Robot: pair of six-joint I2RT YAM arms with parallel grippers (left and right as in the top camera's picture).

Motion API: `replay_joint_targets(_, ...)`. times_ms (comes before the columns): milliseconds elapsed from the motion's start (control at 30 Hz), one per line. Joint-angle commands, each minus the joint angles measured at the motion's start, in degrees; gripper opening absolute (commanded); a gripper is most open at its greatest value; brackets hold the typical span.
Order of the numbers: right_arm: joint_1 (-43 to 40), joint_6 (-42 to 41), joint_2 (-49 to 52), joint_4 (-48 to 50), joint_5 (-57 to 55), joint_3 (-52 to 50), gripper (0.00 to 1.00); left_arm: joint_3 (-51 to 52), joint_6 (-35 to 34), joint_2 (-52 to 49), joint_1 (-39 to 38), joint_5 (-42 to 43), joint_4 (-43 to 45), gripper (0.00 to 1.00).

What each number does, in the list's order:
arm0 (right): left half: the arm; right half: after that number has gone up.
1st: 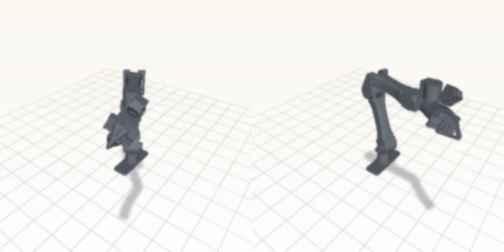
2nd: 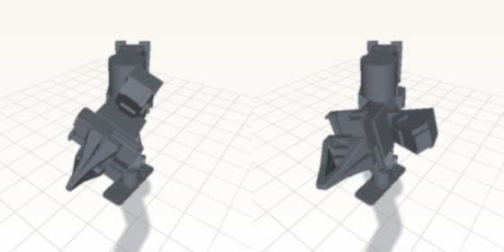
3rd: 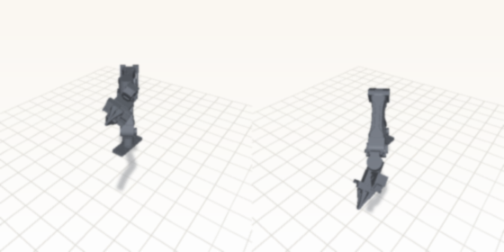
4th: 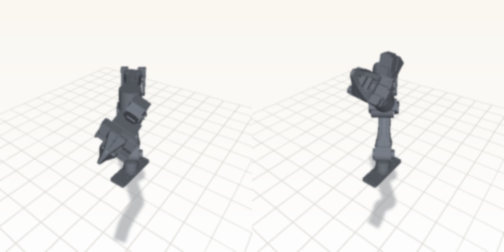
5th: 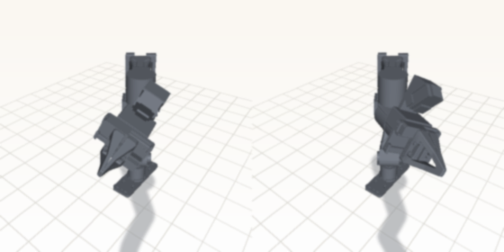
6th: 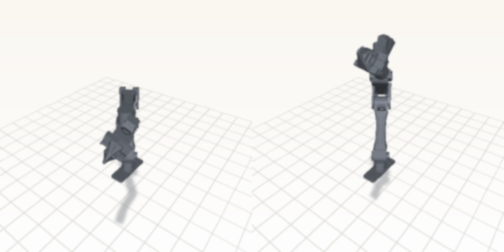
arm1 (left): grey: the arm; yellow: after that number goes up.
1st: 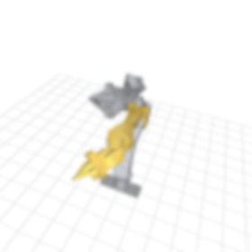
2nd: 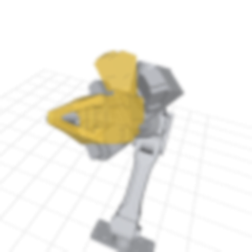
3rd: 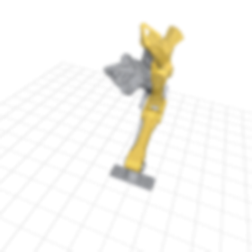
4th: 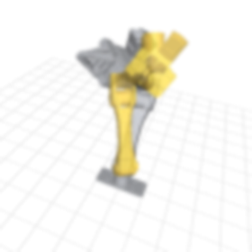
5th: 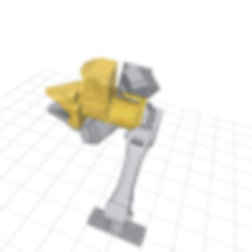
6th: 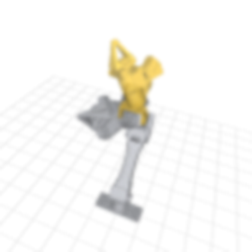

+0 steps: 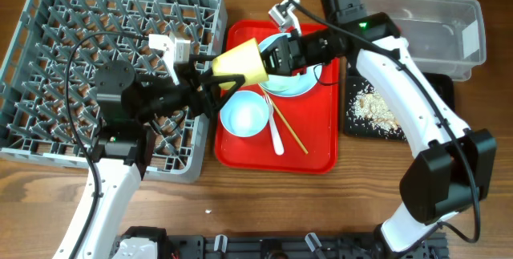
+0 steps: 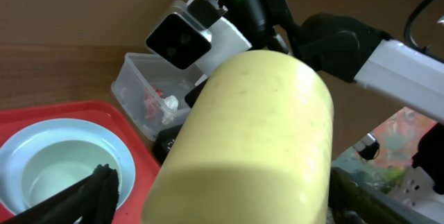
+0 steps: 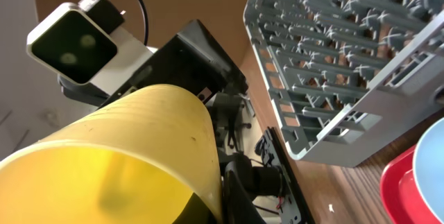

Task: Sort waste into correct bins and load items into the dishwasher rack
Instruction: 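Hand the yellow cup from the right gripper to the left gripper, then move the yellow cup over the rack with the left gripper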

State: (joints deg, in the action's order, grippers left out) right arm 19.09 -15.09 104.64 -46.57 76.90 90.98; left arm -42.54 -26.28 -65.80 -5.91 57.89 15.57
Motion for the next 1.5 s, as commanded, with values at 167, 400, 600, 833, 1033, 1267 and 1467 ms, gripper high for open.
replay_joint_targets(167,3.0,-0.1,-1.0,0.5,1.2,0.8,0.04,-0.7,-0.1,-0.4,-0.2,0.8,0.5,0.83)
replay_joint_targets(400,3.6,-1.3,-1.0,0.5,-0.7,0.8,0.05,-0.7,-0.1,-0.4,-0.2,0.8,0.5,0.72)
replay_joint_targets(600,3.6,-1.5,-1.0,0.9,-1.1,0.8,0.06,-0.7,-0.1,-0.4,-0.2,0.8,0.5,0.65)
replay_joint_targets(833,3.5,-1.5,-1.0,0.9,-4.2,0.8,0.3,-0.7,0.3,-0.4,0.0,0.6,-0.6,0.57)
replay_joint_targets(1033,1.2,-1.5,-1.0,0.9,-4.3,0.8,0.38,-0.7,0.6,-0.4,2.8,-1.9,-6.2,0.58)
replay_joint_targets(1267,-3.4,-1.7,-1.0,-4.5,-30.7,0.8,0.47,-0.7,6.8,-0.4,7.1,-8.7,-13.4,0.57)
replay_joint_targets(1467,-4.3,-0.1,-1.1,-11.3,-51.6,0.9,0.49,-0.7,9.6,-0.1,7.5,-31.7,-25.3,0.31)
